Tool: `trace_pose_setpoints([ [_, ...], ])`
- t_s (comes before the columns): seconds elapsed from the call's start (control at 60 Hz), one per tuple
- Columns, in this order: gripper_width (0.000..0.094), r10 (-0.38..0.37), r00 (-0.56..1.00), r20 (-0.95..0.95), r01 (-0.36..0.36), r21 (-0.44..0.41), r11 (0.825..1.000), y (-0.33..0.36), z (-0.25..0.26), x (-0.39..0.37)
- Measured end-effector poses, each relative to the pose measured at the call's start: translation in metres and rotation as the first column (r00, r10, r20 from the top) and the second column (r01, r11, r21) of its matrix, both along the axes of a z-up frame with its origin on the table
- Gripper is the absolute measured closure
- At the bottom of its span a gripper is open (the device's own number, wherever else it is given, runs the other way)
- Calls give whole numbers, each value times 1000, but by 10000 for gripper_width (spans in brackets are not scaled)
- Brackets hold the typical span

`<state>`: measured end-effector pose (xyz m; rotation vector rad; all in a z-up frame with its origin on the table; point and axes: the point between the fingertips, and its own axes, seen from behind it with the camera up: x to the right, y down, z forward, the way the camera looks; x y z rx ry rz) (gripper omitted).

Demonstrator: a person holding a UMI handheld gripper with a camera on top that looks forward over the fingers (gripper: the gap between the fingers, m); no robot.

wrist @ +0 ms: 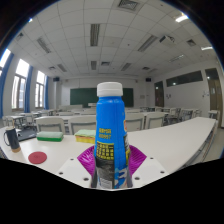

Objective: Pour water

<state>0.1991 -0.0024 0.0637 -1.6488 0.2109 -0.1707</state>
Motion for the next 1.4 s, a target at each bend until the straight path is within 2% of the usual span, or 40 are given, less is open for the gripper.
trace_pose_setpoints([
  [0.1,544,6,996,85,-3,-39,999,0,9,-23],
  [0.167,545,16,968,249,-3,-54,999,2,34,-47],
  [0.25,546,71,866,495,-32,-88,996,13,70,-91],
  [0.35,547,124,610,783,-38,-128,991,34,111,-154],
  [0.467,547,187,161,969,-42,-183,982,50,128,-244],
  [0.55,546,185,-192,964,-8,-190,982,64,140,-280],
  [0.65,545,148,-492,858,46,-145,988,71,146,-312],
  [0.767,534,114,-690,715,53,-107,993,76,151,-339],
  [0.85,532,126,-730,672,66,-114,991,76,162,-341],
  [0.95,527,141,-699,702,75,-124,989,81,161,-339],
  [1.0,530,125,-666,735,65,-110,992,83,166,-340],
  [1.05,529,83,-607,790,39,-75,996,63,168,-327],
  [1.083,528,86,-513,854,16,-90,996,85,172,-329],
  [1.167,529,112,-164,980,-52,-122,991,80,174,-313],
  [1.217,528,134,168,977,-106,-118,987,83,171,-303],
  [1.233,527,121,267,956,-132,-88,987,70,170,-301],
  [1.267,528,124,454,883,-181,-45,982,53,165,-295],
  [1.283,528,173,541,823,-213,-65,975,73,153,-296],
  [1.317,528,219,705,675,-250,-53,967,66,143,-289],
  [1.35,528,245,820,518,-285,-3,959,57,123,-294],
  [1.383,530,334,869,366,-353,-16,936,70,117,-292],
  [1.4,529,363,890,275,-374,-15,927,71,93,-308],
])
